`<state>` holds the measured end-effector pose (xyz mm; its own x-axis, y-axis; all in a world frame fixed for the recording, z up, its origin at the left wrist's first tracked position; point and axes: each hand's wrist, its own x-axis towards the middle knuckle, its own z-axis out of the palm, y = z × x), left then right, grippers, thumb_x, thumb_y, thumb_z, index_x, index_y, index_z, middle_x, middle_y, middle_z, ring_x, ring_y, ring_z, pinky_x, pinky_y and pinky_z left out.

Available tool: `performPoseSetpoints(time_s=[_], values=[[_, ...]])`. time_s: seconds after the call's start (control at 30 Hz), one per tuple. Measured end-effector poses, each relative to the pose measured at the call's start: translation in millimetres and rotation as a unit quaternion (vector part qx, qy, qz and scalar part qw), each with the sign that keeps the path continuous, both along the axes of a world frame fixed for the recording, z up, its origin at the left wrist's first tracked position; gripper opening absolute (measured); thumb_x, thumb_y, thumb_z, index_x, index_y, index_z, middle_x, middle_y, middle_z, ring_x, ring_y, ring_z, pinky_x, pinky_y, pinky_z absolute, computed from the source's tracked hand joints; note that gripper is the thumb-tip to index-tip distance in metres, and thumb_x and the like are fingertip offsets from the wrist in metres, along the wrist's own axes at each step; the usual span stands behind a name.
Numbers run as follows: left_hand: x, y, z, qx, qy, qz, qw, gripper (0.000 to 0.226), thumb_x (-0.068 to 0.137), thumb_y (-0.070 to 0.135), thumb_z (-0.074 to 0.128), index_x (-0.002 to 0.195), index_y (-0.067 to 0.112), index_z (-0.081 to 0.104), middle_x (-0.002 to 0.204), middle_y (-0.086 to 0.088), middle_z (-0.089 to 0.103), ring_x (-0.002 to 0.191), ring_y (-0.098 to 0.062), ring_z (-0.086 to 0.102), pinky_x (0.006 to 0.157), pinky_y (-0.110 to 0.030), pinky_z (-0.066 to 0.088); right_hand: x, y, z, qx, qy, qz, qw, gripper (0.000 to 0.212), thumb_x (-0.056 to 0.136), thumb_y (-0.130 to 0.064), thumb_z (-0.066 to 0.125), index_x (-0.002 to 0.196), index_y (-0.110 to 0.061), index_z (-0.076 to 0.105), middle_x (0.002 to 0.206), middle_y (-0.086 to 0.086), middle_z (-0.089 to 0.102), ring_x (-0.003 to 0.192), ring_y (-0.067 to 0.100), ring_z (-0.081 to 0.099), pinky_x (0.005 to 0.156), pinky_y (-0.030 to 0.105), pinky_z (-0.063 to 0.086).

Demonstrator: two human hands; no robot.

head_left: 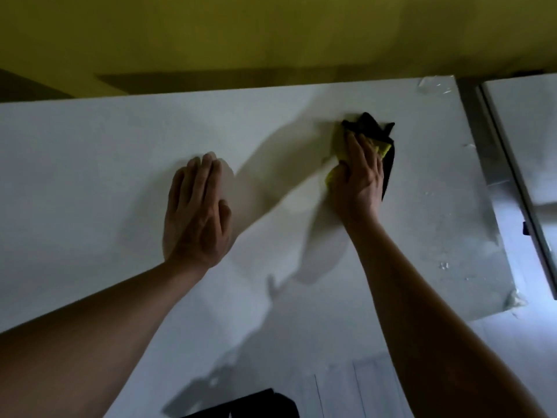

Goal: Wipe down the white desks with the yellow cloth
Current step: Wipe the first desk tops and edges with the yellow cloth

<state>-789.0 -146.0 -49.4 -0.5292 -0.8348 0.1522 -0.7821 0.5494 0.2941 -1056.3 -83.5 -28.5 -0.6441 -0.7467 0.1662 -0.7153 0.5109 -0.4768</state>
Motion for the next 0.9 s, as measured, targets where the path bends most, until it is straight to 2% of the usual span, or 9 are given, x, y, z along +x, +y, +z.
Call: performPoseSetpoints(time_s=[0.13, 0.23, 0.33, 0.4, 0.47, 0.57, 0.63, 0.73, 0.9], values=[[-2.4, 0.2, 1.8, 0.008, -0.009, 0.002, 1.000, 0.064, 0.101, 0.024, 0.032, 0.162, 0.004, 0.025, 0.170, -0.015, 0.024, 0.157, -0.034, 0.021, 0.128, -0.050, 0.017, 21.9, -11.3, 2.4, 0.005, -0.007, -0.023, 1.000, 0.055, 0.094, -0.016, 0.054, 0.148, -0.013, 0.046, 0.155, 0.010, 0.043, 0.145, 0.030, 0.036, 0.121, 0.039, 0.023], [-3.5, 1.4, 2.5, 0.000, -0.005, 0.005, 1.000, 0.061, 0.103, 0.023, 0.036, 0.160, 0.002, 0.030, 0.168, -0.017, 0.028, 0.156, -0.036, 0.024, 0.128, -0.050, 0.018, 69.2, -26.8, 2.7, -0.027, -0.011, 0.118, 0.993, 0.051, 0.090, -0.011, 0.065, 0.139, -0.003, 0.056, 0.146, 0.018, 0.051, 0.140, 0.035, 0.042, 0.118, 0.044, 0.029], [-2.7, 1.3, 3.0, 0.001, -0.022, 0.001, 1.000, 0.064, 0.104, 0.028, 0.047, 0.158, -0.002, 0.032, 0.166, -0.020, 0.031, 0.155, -0.037, 0.027, 0.128, -0.051, 0.020, 114.0, -43.3, 3.5, -0.016, -0.014, 0.273, 0.962, 0.046, 0.095, -0.021, 0.062, 0.139, -0.007, 0.057, 0.146, 0.015, 0.053, 0.142, 0.032, 0.042, 0.117, 0.051, 0.030], [-2.9, 0.1, 2.4, 0.002, -0.024, -0.003, 1.000, 0.067, 0.103, 0.030, 0.053, 0.157, -0.003, 0.033, 0.164, -0.021, 0.033, 0.154, -0.038, 0.030, 0.127, -0.052, 0.023, 115.3, -49.5, 1.9, 0.001, -0.006, 0.322, 0.947, 0.050, 0.099, -0.029, 0.057, 0.145, -0.012, 0.051, 0.151, 0.010, 0.048, 0.146, 0.029, 0.036, 0.122, 0.047, 0.023], [-1.8, -0.9, 1.9, -0.001, -0.019, 0.000, 1.000, 0.060, 0.105, 0.025, 0.043, 0.158, -0.002, 0.033, 0.165, -0.021, 0.033, 0.154, -0.038, 0.030, 0.128, -0.051, 0.022, 97.7, -51.1, 0.3, 0.000, 0.003, 0.340, 0.940, 0.050, 0.097, -0.026, 0.059, 0.144, -0.014, 0.052, 0.150, 0.009, 0.050, 0.144, 0.028, 0.039, 0.122, 0.045, 0.025], [-2.8, -1.1, 2.8, 0.008, -0.019, -0.001, 1.000, 0.063, 0.101, 0.022, 0.036, 0.160, 0.001, 0.029, 0.168, -0.016, 0.027, 0.156, -0.035, 0.025, 0.129, -0.049, 0.018, 46.7, -52.0, -1.7, -0.058, -0.002, 0.278, 0.959, 0.042, 0.086, -0.011, 0.064, 0.129, -0.009, 0.066, 0.137, 0.013, 0.061, 0.130, 0.031, 0.054, 0.110, 0.044, 0.039], [-3.6, -0.9, 2.7, 0.012, -0.012, 0.000, 1.000, 0.063, 0.102, 0.024, 0.034, 0.160, 0.002, 0.029, 0.169, -0.015, 0.027, 0.157, -0.033, 0.023, 0.129, -0.048, 0.018, 1.7, -54.3, -2.0, -0.055, 0.009, 0.189, 0.980, 0.041, 0.089, -0.014, 0.060, 0.130, -0.010, 0.065, 0.136, 0.014, 0.060, 0.127, 0.032, 0.055, 0.108, 0.041, 0.040], [-3.5, -1.8, -0.4, 0.012, -0.009, 0.005, 1.000, 0.063, 0.101, 0.024, 0.034, 0.161, 0.004, 0.028, 0.169, -0.014, 0.026, 0.158, -0.031, 0.022, 0.128, -0.049, 0.019, -46.7, -58.4, -1.4, 0.012, 0.005, 0.061, 0.998, 0.050, 0.098, -0.025, 0.048, 0.148, -0.019, 0.048, 0.153, 0.008, 0.045, 0.141, 0.029, 0.040, 0.118, 0.036, 0.027], [-3.9, -1.7, -1.6, 0.005, -0.013, 0.005, 1.000, 0.064, 0.101, 0.023, 0.037, 0.161, 0.004, 0.027, 0.169, -0.013, 0.025, 0.158, -0.031, 0.021, 0.127, -0.050, 0.021, -29.7, -76.1, -4.4, 0.032, 0.007, 0.005, 0.999, 0.055, 0.097, -0.021, 0.045, 0.151, -0.018, 0.042, 0.156, 0.006, 0.040, 0.146, 0.026, 0.032, 0.123, 0.038, 0.017]])
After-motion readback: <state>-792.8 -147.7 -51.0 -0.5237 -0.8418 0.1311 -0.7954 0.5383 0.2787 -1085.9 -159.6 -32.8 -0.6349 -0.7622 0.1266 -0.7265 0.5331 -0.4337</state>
